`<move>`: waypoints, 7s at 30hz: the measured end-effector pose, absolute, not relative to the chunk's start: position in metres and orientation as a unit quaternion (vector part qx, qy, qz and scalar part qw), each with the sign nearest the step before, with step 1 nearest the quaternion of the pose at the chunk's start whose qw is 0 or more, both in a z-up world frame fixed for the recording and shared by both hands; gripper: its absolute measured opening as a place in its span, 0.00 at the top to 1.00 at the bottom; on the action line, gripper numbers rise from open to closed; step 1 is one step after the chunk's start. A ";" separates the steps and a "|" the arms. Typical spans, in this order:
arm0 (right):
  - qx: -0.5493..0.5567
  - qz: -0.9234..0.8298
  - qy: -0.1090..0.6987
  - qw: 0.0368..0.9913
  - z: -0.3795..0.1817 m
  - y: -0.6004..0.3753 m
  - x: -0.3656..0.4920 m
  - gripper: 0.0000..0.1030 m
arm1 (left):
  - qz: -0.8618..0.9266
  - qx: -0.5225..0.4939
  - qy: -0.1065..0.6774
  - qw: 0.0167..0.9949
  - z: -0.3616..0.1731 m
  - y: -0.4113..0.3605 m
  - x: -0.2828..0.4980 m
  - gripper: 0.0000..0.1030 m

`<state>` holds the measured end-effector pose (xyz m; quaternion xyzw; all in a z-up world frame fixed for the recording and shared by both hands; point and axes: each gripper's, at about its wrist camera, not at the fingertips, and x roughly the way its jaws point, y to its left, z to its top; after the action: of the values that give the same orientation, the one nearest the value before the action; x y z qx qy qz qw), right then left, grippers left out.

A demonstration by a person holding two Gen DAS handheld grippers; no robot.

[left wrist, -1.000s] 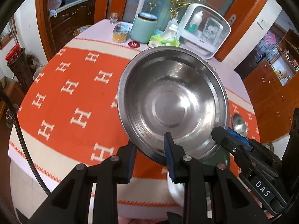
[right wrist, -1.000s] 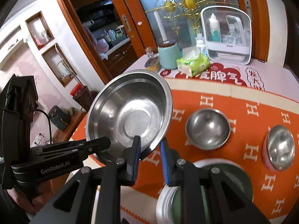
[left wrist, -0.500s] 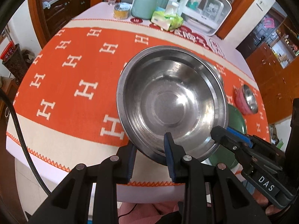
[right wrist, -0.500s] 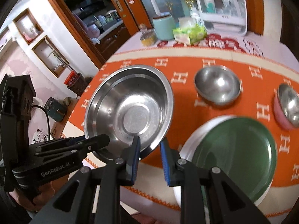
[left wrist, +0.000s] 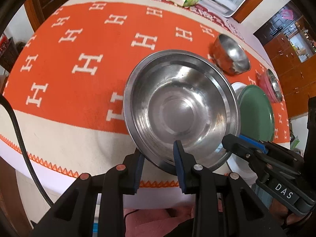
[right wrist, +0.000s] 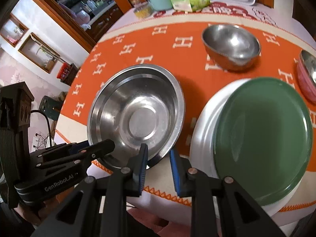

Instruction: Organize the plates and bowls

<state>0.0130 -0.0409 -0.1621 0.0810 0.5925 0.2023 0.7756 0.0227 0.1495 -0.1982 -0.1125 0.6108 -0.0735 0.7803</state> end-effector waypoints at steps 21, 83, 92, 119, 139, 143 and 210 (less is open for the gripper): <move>0.046 0.197 0.614 0.763 -0.161 -0.028 0.012 0.66 | -0.041 -0.077 0.631 0.771 -0.198 0.150 0.029 0.67; -0.025 0.280 0.346 0.895 -0.052 -0.349 0.031 0.38 | -0.005 -0.064 0.408 0.911 -0.070 -0.179 0.030 0.17; -0.007 0.259 0.365 0.894 -0.070 -0.376 0.066 0.38 | -0.020 -0.057 0.441 0.896 -0.084 -0.205 0.072 0.17; 0.095 0.195 0.545 0.810 -0.189 -0.414 0.149 0.38 | -0.019 -0.024 0.627 0.779 -0.204 -0.235 0.177 0.20; 0.134 0.222 0.544 0.798 -0.198 -0.408 0.159 0.81 | -0.045 -0.054 0.653 0.754 -0.216 -0.239 0.171 0.78; 0.135 0.217 0.546 0.798 -0.198 -0.409 0.158 0.83 | -0.045 -0.061 0.653 0.754 -0.213 -0.242 0.169 0.80; 0.006 0.273 0.432 0.859 -0.094 -0.272 0.037 0.91 | -0.030 -0.113 0.558 0.821 -0.118 -0.097 0.009 0.79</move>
<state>0.0367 -0.2720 -0.0942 0.0063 0.4323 0.2730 0.8594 0.0087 -0.0973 -0.1176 -0.1127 0.5584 -0.0302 0.8213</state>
